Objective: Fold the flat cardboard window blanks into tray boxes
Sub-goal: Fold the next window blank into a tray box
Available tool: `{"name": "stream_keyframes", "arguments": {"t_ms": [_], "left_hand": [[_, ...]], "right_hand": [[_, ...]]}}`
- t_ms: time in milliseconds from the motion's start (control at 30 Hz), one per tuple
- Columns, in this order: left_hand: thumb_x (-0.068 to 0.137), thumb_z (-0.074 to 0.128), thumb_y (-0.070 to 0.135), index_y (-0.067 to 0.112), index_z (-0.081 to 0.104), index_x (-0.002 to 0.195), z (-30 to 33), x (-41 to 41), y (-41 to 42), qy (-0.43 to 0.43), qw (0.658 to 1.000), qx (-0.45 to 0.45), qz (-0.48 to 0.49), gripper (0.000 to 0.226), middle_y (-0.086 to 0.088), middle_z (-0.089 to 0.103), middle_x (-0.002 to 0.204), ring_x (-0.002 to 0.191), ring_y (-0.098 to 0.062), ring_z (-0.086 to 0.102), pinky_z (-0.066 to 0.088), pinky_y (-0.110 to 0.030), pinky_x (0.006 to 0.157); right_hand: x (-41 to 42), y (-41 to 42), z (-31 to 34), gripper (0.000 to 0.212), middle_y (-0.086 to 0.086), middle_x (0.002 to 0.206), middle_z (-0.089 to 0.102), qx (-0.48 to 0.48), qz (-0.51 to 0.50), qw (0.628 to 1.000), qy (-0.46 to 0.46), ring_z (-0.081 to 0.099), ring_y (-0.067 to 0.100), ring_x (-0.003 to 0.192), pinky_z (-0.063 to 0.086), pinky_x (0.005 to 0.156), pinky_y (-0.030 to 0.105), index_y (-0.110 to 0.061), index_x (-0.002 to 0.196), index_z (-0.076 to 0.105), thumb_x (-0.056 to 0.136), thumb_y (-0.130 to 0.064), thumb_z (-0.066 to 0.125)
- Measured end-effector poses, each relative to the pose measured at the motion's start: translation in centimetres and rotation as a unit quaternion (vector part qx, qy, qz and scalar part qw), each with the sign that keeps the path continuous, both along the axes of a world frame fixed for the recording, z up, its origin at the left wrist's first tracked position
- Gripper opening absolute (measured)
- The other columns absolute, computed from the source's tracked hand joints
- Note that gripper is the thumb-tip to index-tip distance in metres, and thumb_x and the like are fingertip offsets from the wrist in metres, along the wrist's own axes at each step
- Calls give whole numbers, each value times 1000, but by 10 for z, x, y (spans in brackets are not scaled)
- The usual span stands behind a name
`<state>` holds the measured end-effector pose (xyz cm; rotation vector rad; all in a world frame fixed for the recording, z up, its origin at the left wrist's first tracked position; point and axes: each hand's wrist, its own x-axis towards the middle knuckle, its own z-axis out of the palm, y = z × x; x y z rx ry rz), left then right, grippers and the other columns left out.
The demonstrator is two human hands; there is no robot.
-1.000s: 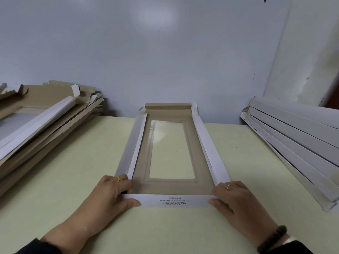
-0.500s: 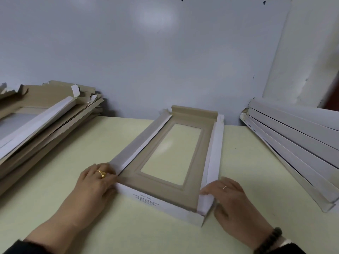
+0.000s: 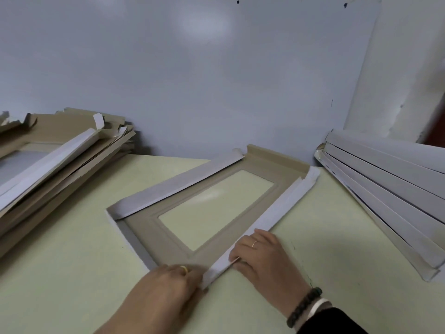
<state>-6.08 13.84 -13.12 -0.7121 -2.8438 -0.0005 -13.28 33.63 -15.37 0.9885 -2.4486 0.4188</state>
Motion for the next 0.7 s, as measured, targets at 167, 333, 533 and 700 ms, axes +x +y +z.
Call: {"name": "stream_keyframes", "arguments": {"t_ms": [167,333,533,700], "left_hand": [[72,61,18,46,65,106,11,-4,-46,-52,989,119,70,44,24,68,85,73,-1,64,40,-10,58],[82,66,8,64,56,97,3,-16,-98,-25,982,143,120,58,35,57,70,71,-2,58,37,-12,67],[71,75,-1,63,42,78,-7,-30,-127,49,979,123,155,72,25,48,61,50,-2,45,29,-15,53],[57,78,-8,18,63,111,-15,-32,-98,72,968,110,213,62,-7,64,100,81,-36,62,47,-39,63]], "right_hand": [[-22,23,-2,7,-1,72,65,-27,-61,997,-46,63,19,68,32,73,30,-14,73,67,76,-9,63],[-28,56,-2,5,0,64,63,-19,-103,994,-23,63,22,59,38,62,28,-12,68,66,69,-8,64],[-23,114,0,24,6,57,59,1,-228,973,-35,59,31,53,45,51,39,-8,61,63,58,3,83],[-8,96,5,27,8,55,57,5,-269,961,-68,58,30,54,44,47,35,-9,55,59,59,-8,86]]}}
